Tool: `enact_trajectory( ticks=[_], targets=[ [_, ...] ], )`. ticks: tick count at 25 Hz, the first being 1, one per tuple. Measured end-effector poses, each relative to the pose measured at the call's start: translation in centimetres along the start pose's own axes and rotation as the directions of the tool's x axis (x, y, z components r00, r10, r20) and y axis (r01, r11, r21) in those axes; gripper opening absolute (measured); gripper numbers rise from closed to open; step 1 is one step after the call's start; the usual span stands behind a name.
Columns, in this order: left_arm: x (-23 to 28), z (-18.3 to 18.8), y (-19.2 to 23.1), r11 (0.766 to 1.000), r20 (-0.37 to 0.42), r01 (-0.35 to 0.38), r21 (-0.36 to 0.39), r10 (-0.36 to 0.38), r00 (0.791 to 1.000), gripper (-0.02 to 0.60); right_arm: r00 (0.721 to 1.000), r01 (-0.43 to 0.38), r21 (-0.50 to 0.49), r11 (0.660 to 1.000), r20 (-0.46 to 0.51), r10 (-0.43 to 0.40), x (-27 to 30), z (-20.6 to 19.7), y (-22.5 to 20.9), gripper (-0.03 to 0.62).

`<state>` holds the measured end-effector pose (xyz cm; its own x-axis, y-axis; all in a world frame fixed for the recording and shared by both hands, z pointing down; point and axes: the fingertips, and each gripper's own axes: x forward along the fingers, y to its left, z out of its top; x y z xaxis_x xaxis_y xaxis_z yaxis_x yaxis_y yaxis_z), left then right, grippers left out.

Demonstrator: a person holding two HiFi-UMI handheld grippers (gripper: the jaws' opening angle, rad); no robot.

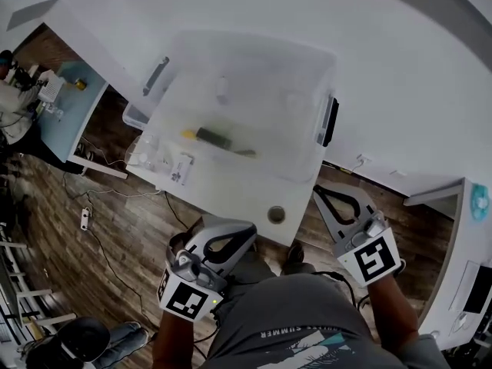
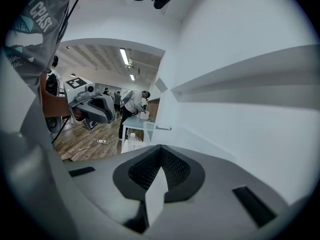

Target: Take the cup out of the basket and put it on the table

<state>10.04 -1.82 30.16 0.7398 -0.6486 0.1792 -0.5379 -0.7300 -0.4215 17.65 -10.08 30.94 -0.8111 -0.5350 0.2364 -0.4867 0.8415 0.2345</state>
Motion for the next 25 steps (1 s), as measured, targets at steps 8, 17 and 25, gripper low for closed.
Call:
enact_trajectory(
  ticks=[8,17,25],
  targets=[
    [-2.5,-3.2,6.1,0.999,0.091,0.027,-0.021,-0.025,0.996,0.015,0.998,0.051,-0.029,0.998,-0.032,-0.051,5.8,3.1,1.1,0.011],
    [-5.5,-8.1,11.0,0.989,0.138,0.085,-0.123,-0.068,0.988,0.015,0.992,0.1,-0.066,0.993,-0.076,-0.105,11.3,5.8,3.1,0.011],
    [-5.8,-9.8,14.4,0.944,0.168,-0.012,-0.331,0.071,0.983,0.015,0.988,0.074,-0.085,0.994,-0.131,-0.085,11.5,3.6,2.4,0.011]
  ],
)
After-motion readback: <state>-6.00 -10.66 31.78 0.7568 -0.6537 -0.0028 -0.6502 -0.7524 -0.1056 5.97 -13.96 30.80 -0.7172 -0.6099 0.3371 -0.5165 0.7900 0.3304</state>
